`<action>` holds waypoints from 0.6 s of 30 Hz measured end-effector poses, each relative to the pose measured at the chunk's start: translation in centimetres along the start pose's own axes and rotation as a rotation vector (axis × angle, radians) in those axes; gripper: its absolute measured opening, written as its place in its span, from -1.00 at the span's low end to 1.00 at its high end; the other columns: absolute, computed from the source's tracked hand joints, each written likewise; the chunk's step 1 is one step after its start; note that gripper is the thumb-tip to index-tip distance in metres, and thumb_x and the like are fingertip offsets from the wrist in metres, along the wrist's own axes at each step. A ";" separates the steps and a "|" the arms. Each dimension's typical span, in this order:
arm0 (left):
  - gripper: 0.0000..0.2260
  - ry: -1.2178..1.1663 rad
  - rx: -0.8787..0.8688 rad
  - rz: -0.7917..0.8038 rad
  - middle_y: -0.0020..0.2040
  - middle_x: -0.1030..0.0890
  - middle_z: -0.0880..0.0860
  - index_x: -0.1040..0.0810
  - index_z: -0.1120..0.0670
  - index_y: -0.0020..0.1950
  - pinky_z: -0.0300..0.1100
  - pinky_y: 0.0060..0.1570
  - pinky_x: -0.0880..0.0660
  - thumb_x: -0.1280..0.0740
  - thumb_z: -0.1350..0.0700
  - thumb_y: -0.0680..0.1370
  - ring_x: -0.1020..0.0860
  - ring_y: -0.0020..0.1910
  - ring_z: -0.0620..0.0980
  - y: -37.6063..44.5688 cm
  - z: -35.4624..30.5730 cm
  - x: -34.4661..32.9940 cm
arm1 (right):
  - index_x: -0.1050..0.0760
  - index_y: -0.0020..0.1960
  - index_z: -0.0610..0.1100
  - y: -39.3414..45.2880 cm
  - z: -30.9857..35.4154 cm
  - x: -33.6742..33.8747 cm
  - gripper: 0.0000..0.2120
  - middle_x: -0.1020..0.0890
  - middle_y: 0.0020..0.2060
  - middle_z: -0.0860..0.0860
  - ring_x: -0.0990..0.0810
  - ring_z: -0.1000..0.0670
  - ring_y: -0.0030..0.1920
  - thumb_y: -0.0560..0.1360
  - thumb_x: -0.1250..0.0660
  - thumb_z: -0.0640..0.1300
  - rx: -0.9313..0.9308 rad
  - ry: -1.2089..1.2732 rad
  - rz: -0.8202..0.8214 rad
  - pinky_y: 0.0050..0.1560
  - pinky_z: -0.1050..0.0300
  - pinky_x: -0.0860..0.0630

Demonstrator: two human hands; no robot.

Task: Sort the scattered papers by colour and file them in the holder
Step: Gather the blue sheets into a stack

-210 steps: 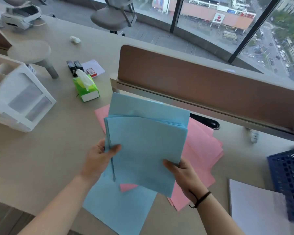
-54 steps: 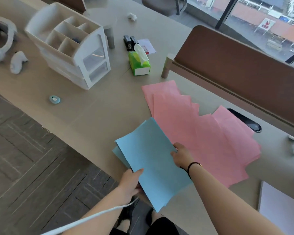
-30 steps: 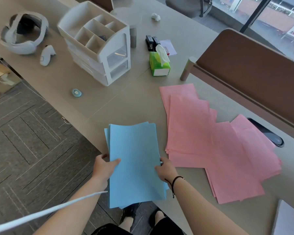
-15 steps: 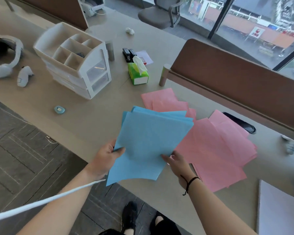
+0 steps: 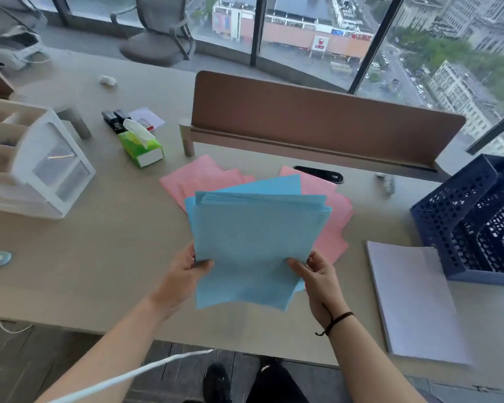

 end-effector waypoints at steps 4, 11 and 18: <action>-0.69 0.149 -0.004 0.035 0.06 -0.70 -0.09 -0.55 0.10 0.18 -0.06 0.24 -0.47 -0.30 0.26 0.45 -0.59 0.09 -0.12 -0.5 1.4 -1.5 | -0.59 0.11 -0.22 -2.6 -1.3 2.7 -0.72 -0.74 -0.03 -0.05 -0.69 0.03 -0.04 0.50 -0.33 -0.49 0.015 -0.003 -0.055 -0.02 0.16 -0.60; -0.58 0.298 -0.036 0.002 -0.11 -0.67 -0.36 -0.66 -0.18 -0.06 -0.49 -0.01 -0.47 -0.39 0.40 0.50 -0.60 -0.07 -0.38 -1.7 0.7 -4.4 | -0.59 0.20 -0.19 -5.1 -2.7 4.2 -0.70 -0.70 0.12 -0.13 -0.63 -0.16 0.20 0.48 -0.45 -0.35 0.052 -0.038 -0.066 0.28 -0.10 -0.54; -0.59 0.434 0.087 0.054 -0.07 -0.51 -0.28 -0.45 -0.18 -0.03 -0.57 -0.12 -0.36 -0.34 -0.31 0.20 -0.48 0.03 -0.23 -2.9 -1.1 -5.4 | -0.59 0.22 -0.08 -6.0 -1.7 2.4 -0.68 -0.69 0.15 -0.01 -0.62 -0.02 0.21 0.48 -0.48 -0.21 0.105 -0.110 -0.076 0.26 -0.04 -0.54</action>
Point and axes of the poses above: each hand's wrist, its own y-axis towards the middle knuckle, its own x-axis out of the back of the hand, z = x × y, the point moved 6 cm from there along y, towards the middle knuckle
